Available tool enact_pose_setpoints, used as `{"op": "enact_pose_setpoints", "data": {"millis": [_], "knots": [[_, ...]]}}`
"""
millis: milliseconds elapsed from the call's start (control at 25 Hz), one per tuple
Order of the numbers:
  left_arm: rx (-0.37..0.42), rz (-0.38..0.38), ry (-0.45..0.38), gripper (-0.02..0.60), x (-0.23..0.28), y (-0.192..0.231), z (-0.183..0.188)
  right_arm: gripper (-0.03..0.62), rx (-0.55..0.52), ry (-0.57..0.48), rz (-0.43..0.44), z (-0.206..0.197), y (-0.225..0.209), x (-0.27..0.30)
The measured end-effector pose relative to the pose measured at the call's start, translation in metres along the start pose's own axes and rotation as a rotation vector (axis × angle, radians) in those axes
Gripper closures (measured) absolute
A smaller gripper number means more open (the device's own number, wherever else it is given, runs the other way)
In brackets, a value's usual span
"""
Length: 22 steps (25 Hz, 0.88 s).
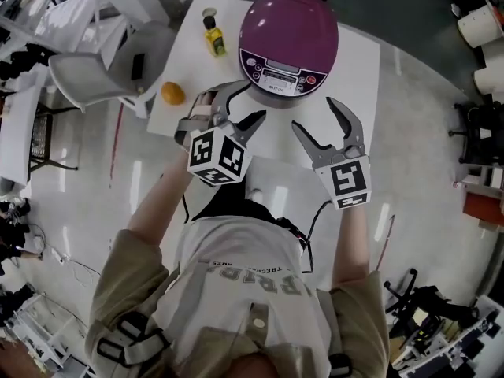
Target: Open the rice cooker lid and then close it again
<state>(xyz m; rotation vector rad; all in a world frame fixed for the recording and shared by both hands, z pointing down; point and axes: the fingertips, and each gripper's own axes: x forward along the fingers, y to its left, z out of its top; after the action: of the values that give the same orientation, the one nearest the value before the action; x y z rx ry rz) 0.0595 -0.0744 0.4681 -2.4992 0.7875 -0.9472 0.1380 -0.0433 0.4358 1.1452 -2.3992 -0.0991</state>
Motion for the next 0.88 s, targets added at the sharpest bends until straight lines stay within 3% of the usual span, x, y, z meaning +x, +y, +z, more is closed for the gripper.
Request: {"op": "enact_pose_setpoints", "data": {"millis": [160, 560, 640, 880], "knots": [[0.046, -0.043, 0.027, 0.267, 0.018, 0.006, -0.002, 0.264, -0.101, 0.077, 0.022, -0.003, -0.003, 0.020], [0.182, -0.225, 0.094, 0.241, 0.052, 0.001, -0.011, 0.207, -0.188, 0.257, 0.146, -0.025, 0.001, 0.059], [0.214, -0.260, 0.092, 0.196, 0.055, -0.001, -0.009, 0.193, -0.209, 0.296, 0.177, -0.030, 0.002, 0.064], [0.327, -0.314, 0.133, 0.181, 0.064, -0.001, -0.011, 0.178, -0.299, 0.388, 0.246, -0.040, 0.007, 0.079]]}}
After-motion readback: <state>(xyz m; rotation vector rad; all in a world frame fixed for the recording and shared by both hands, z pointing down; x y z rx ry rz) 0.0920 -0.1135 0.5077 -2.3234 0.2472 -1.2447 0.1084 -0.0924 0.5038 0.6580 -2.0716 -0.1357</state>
